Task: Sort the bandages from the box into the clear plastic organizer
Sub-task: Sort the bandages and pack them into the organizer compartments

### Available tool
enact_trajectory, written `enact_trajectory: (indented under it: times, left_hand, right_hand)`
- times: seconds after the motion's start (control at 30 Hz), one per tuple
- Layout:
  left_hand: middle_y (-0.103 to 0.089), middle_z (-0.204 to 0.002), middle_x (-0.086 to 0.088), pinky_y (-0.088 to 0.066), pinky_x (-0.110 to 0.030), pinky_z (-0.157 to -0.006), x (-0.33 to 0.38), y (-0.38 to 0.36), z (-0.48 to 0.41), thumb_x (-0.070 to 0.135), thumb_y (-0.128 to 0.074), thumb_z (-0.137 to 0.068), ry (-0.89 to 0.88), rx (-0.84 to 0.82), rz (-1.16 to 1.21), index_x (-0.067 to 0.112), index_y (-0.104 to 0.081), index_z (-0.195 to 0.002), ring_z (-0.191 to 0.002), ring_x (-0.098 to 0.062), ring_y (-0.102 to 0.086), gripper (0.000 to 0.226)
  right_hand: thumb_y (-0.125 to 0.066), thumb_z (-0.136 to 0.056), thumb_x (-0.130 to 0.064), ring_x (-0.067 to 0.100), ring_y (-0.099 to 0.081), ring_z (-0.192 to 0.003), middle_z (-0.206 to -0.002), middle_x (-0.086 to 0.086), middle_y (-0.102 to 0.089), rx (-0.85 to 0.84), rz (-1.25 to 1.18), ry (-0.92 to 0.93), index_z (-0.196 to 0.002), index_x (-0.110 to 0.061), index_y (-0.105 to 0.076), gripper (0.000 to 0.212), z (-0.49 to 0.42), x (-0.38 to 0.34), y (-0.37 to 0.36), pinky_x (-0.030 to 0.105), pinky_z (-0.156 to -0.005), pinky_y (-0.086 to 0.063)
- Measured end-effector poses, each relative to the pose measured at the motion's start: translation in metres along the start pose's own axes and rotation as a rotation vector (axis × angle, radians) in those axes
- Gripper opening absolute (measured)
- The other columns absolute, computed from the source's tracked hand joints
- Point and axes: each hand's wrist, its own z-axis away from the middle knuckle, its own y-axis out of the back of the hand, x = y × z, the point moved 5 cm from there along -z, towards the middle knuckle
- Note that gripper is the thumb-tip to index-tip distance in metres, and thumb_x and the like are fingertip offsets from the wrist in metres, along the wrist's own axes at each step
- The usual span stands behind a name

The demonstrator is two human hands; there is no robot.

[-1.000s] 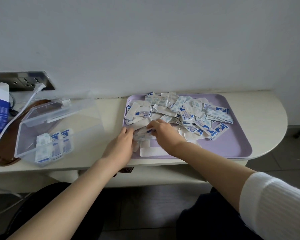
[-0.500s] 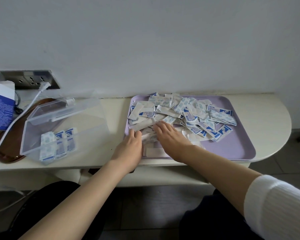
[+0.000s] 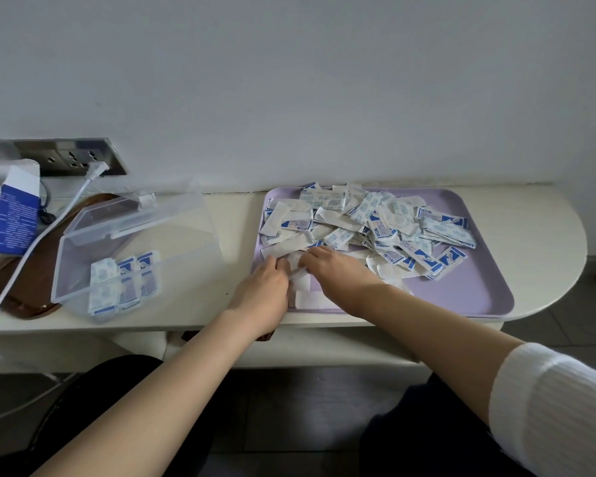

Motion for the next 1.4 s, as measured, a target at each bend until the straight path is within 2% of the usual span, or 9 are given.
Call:
enact_trajectory:
  times: [0.17,0.3,0.43,0.6,0.73,0.97,1.07,1.2,1.4]
  left_hand:
    - [-0.064,-0.094,-0.01,-0.038,-0.035,-0.066,-0.005,0.027,0.014,0.007,-0.039,-0.093,-0.028,0.119,0.073,0.014,-0.042,-0.102,-0.083,-0.034,-0.059,0.012]
    - [-0.058,-0.069,0.002,-0.046,-0.036,-0.064,-0.025,0.032,0.031,0.008,-0.039,-0.096,0.015,0.165,0.34,0.015,-0.05,-0.086,-0.065,-0.025,-0.056,0.017]
    - [-0.053,-0.058,0.008,-0.047,-0.034,-0.065,-0.043,0.037,0.043,0.007,-0.042,-0.096,0.074,0.19,0.468,0.016,-0.059,-0.082,-0.059,-0.02,-0.055,0.024]
    - [-0.057,-0.061,-0.004,-0.048,-0.04,-0.066,-0.064,0.052,0.065,0.009,-0.045,-0.096,0.067,0.25,0.442,0.013,-0.064,-0.085,-0.063,-0.027,-0.058,0.022]
    - [-0.055,-0.078,0.005,-0.047,-0.043,-0.072,-0.078,0.065,0.081,0.017,-0.044,-0.095,-0.018,0.286,0.306,0.014,-0.06,-0.085,-0.075,-0.022,-0.056,0.018]
    - [-0.058,-0.092,0.008,-0.048,-0.039,-0.073,-0.098,0.079,0.107,0.025,-0.041,-0.099,-0.048,0.206,0.112,0.024,-0.054,-0.098,-0.082,-0.019,-0.058,0.013]
    - [-0.058,-0.082,0.005,-0.045,-0.035,-0.058,-0.106,0.086,0.113,0.022,-0.05,-0.096,-0.139,0.296,0.056,0.021,-0.053,-0.093,-0.071,-0.02,-0.059,0.004]
    - [-0.053,-0.059,0.008,-0.024,-0.023,-0.039,-0.122,0.094,0.117,0.015,-0.075,-0.076,-0.192,0.444,-0.07,0.019,-0.05,-0.077,-0.044,-0.013,-0.053,0.025]
    - [-0.064,-0.084,0.003,-0.036,-0.028,-0.046,-0.153,0.104,0.114,0.002,-0.066,-0.082,-0.114,0.496,0.079,0.017,-0.054,-0.093,-0.063,-0.024,-0.062,0.022]
  right_hand:
    - [-0.042,-0.096,-0.009,0.03,-0.059,-0.093,-0.107,0.008,-0.061,0.108,-0.052,-0.051,-0.111,-0.013,-0.05,0.017,-0.008,0.006,0.009,0.033,-0.064,-0.039]
    - [-0.05,-0.095,-0.015,0.03,-0.063,-0.076,-0.083,0.011,-0.067,0.086,-0.343,-0.108,-0.095,-0.011,-0.06,0.011,-0.011,0.006,0.017,0.041,-0.069,-0.051]
    - [-0.055,-0.09,-0.01,0.023,-0.061,-0.072,-0.079,0.012,-0.07,0.073,-0.534,-0.11,-0.092,-0.005,-0.068,0.014,-0.013,-0.012,0.023,0.031,-0.07,-0.048]
    - [-0.055,-0.09,-0.009,0.01,-0.054,-0.06,-0.078,0.007,-0.069,0.111,-0.529,-0.078,-0.088,-0.009,-0.068,0.013,-0.016,-0.036,0.025,0.02,-0.059,-0.042]
    - [-0.048,-0.095,-0.018,0.033,-0.061,-0.082,-0.09,0.014,-0.068,0.098,-0.368,-0.013,-0.1,-0.01,-0.064,0.018,-0.014,-0.063,0.019,0.039,-0.072,-0.046]
    - [-0.033,-0.1,-0.037,0.028,-0.058,-0.098,-0.108,0.002,-0.063,0.131,-0.341,0.095,-0.116,-0.02,-0.054,0.031,-0.005,-0.108,0.005,0.041,-0.079,-0.046]
    - [-0.034,-0.1,-0.037,0.027,-0.058,-0.093,-0.103,0.001,-0.064,0.187,-0.384,0.103,-0.117,-0.021,-0.055,0.032,-0.01,-0.12,0.009,0.036,-0.073,-0.043]
    - [-0.032,-0.093,-0.038,0.017,-0.055,-0.084,-0.089,0.001,-0.067,0.335,-0.398,0.169,-0.105,-0.016,-0.065,0.041,-0.027,-0.133,0.022,0.029,-0.067,-0.042]
    - [-0.048,-0.093,-0.031,0.026,-0.057,-0.067,-0.073,0.003,-0.064,0.394,-0.278,0.226,-0.093,-0.013,-0.067,0.026,-0.064,-0.161,0.048,0.031,-0.054,-0.042]
